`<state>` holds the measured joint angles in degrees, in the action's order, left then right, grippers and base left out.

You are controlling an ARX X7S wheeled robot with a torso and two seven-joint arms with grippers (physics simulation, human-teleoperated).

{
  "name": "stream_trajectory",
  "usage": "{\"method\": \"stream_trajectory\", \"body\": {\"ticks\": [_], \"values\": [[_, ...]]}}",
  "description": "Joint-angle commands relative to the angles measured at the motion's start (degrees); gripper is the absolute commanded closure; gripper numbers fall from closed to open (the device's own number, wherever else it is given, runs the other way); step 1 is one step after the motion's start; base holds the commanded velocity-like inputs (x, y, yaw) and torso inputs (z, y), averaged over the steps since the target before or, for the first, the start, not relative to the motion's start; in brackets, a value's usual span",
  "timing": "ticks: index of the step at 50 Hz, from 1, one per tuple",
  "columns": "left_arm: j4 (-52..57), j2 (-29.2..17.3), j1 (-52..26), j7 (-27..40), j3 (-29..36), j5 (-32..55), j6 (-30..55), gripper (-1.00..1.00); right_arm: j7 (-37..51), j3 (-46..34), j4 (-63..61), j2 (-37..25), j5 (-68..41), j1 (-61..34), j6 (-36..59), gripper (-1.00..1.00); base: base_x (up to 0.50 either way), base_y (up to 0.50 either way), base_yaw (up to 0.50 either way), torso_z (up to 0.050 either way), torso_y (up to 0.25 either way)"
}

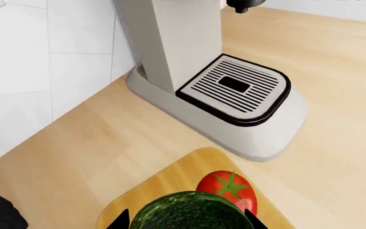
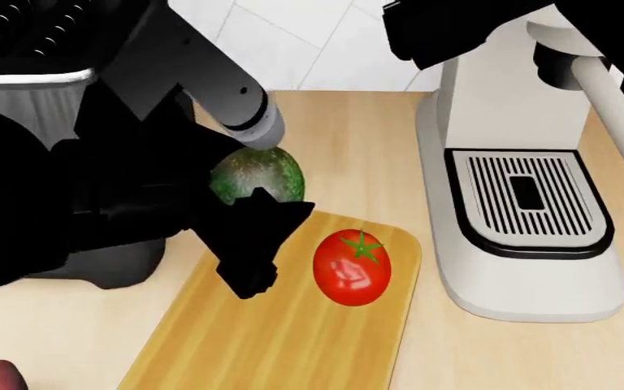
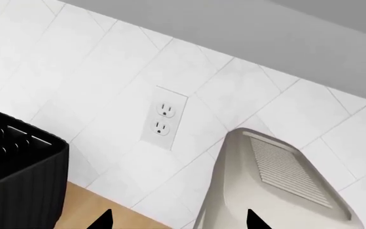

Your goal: Place the avocado, onion, tomato and bell pepper on the cutting board.

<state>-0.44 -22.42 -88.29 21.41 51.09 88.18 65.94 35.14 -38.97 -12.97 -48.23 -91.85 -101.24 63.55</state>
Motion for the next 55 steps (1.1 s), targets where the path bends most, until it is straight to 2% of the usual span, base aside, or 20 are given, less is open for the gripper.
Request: {"method": "stream_trajectory", "body": {"ticks": [1, 18, 25, 26, 44, 50, 55], "values": [[0.53, -0.21, 1.49, 0.98, 0.33, 0.87, -0.73, 1.00, 0.68, 0.18, -0.63, -0.58, -0.67, 0.61, -0.28, -1.00, 0.00, 0.00, 0.00, 0.000, 0.000], [0.10, 0.44, 3.00, -0.23, 1.73, -0.94, -1.89, 1.00, 0.71, 0.33, -1.44, -1.23, -0.74, 1.50, -0.92, -1.00, 0.00, 0.00, 0.00, 0.000, 0.001], [-0.62, 0.10, 1.33, -0.96, 1.64, -0.91, -1.30, 1.00, 0.37, 0.10, -1.04, -0.96, -0.45, 0.95, -0.62, -1.00, 0.00, 0.00, 0.00, 0.000, 0.000], [-0.79, 0.05, 0.81, -1.02, 1.51, -0.72, -1.09, -1.00, 0.30, 0.06, -0.88, -0.86, -0.40, 0.75, -0.53, -1.00, 0.00, 0.00, 0.00, 0.000, 0.000], [-2.05, -0.63, -4.29, 0.05, -1.54, 2.41, -0.70, -1.00, 0.59, -0.12, -1.05, -0.68, -0.78, 0.60, -0.48, -1.00, 0.00, 0.00, 0.00, 0.000, 0.000], [1.73, -2.47, -4.68, 3.39, -3.10, 7.71, 0.76, -1.00, 0.53, -0.05, -1.33, -0.88, -0.82, 0.80, -0.66, -1.00, 0.00, 0.00, 0.00, 0.000, 0.000], [5.85, -5.95, -5.05, 7.06, -4.32, 13.90, 2.47, -1.00, 0.08, 0.03, -1.93, -0.88, -0.51, 1.33, -1.23, -1.00, 0.00, 0.00, 0.00, 0.000, 0.000]]}}
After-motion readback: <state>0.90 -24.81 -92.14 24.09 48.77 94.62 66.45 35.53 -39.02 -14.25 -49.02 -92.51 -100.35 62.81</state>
